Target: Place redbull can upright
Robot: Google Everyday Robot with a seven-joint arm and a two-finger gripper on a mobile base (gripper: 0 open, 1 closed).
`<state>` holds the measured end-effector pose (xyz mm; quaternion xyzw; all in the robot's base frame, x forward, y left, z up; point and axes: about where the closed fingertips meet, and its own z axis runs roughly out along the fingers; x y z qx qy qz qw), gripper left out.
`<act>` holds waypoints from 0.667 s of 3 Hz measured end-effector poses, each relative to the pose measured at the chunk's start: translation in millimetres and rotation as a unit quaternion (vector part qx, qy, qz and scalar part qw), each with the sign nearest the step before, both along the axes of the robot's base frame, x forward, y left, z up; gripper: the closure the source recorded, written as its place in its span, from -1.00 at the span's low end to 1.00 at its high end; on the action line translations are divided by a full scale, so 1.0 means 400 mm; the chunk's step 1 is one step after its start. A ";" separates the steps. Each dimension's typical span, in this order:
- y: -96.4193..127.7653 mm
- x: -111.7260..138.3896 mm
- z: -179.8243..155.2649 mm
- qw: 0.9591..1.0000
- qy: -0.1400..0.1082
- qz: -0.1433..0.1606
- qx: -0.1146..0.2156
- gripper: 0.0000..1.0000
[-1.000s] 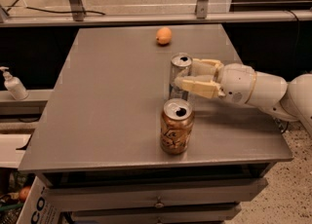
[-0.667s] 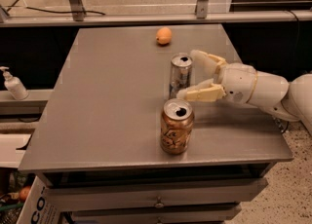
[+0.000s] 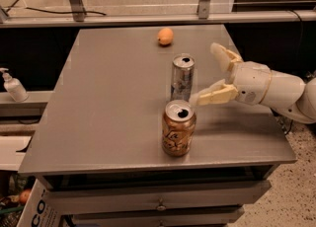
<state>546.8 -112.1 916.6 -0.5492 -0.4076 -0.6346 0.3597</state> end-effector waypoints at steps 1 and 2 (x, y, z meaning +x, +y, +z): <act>-0.066 -0.025 0.044 0.999 -0.010 -0.029 0.011 -1.00; -0.065 -0.025 0.044 1.000 -0.008 -0.028 0.012 -1.00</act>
Offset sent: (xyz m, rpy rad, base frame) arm -0.0084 -0.0243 0.0150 0.0107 -0.0362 -0.0539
